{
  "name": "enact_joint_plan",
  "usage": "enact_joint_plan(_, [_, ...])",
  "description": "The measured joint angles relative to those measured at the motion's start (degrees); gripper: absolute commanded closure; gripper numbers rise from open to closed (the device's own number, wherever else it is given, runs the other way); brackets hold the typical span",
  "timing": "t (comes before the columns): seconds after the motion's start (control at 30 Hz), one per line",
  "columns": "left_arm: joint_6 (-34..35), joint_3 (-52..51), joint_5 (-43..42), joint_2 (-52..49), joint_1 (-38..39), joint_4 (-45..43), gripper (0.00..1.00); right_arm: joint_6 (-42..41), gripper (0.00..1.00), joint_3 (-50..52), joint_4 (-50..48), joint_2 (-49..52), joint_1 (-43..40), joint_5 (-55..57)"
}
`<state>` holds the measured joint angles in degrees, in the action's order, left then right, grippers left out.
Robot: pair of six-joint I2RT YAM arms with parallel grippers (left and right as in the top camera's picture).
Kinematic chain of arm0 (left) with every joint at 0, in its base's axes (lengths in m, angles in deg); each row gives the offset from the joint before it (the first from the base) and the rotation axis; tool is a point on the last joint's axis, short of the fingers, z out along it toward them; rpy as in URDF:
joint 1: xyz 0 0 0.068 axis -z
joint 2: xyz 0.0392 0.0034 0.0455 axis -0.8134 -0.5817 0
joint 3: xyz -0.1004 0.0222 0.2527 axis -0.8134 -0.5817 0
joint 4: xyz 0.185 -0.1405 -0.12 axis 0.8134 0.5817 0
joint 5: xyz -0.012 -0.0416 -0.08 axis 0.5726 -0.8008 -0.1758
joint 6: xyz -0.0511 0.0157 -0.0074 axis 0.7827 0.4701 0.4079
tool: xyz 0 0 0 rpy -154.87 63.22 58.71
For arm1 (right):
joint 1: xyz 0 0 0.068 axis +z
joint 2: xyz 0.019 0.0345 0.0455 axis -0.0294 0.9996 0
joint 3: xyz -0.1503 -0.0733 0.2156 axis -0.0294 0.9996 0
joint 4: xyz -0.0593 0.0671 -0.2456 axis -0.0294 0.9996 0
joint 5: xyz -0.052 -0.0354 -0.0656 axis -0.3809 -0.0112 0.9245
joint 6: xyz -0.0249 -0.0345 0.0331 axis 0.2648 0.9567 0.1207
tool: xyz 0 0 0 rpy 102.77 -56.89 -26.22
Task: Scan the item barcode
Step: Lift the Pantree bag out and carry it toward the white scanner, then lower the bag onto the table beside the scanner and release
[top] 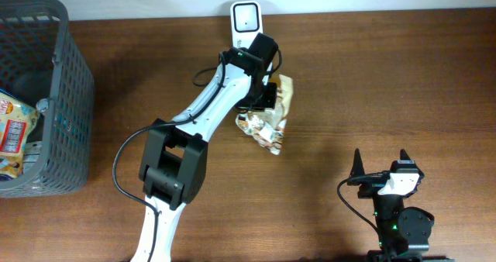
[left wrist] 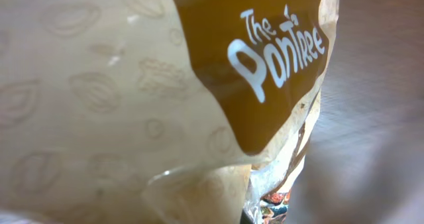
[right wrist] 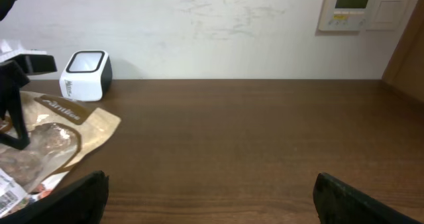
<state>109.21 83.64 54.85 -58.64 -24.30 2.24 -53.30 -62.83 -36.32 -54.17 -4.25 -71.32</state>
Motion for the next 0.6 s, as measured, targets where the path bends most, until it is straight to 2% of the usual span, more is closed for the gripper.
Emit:
enact_joint_plan(0.03, [0.11, 0.0, -1.36, 0.0, -0.02, -0.07, 0.89, -0.07, 0.02, 0.0, 0.0, 0.0, 0.0, 0.0])
enact_joint_plan(0.13, [0.15, 0.0, -4.87, 0.0, -0.04, -0.07, 0.51, -0.04, 0.02, 0.0, 0.0, 0.0, 0.0, 0.0])
enact_joint_plan(0.17, [0.02, 0.0, -5.64, 0.0, -0.04, -0.07, 0.34, -0.04, 0.02, 0.0, 0.0, 0.0, 0.0, 0.0])
enact_joint_plan(0.2, [0.39, 0.0, -6.27, 0.0, -0.04, -0.07, 0.21, -0.04, 0.02, 0.0, 0.0, 0.0, 0.0, -0.02])
enact_joint_plan(0.23, [0.35, 0.0, -6.51, 0.0, -0.04, -0.07, 0.14, -0.07, 0.02, 0.0, 0.0, 0.0, 0.0, 0.0])
enact_joint_plan(0.37, [0.15, 0.46, -6.56, 0.0, -0.22, 0.39, 0.16, -0.09, 0.02, 0.0, 0.0, 0.0, 0.0, 0.0])
enact_joint_plan(0.43, [-0.13, 2.47, -6.69, -0.11, -0.72, 2.08, 0.22, -0.07, 0.02, 0.0, 0.0, 0.0, 0.0, 0.0])
enact_joint_plan(0.6, [-4.44, 15.3, -4.74, -0.48, -4.66, 12.44, 0.28, -0.04, 0.02, 0.0, 0.0, 0.0, 0.0, -0.02])
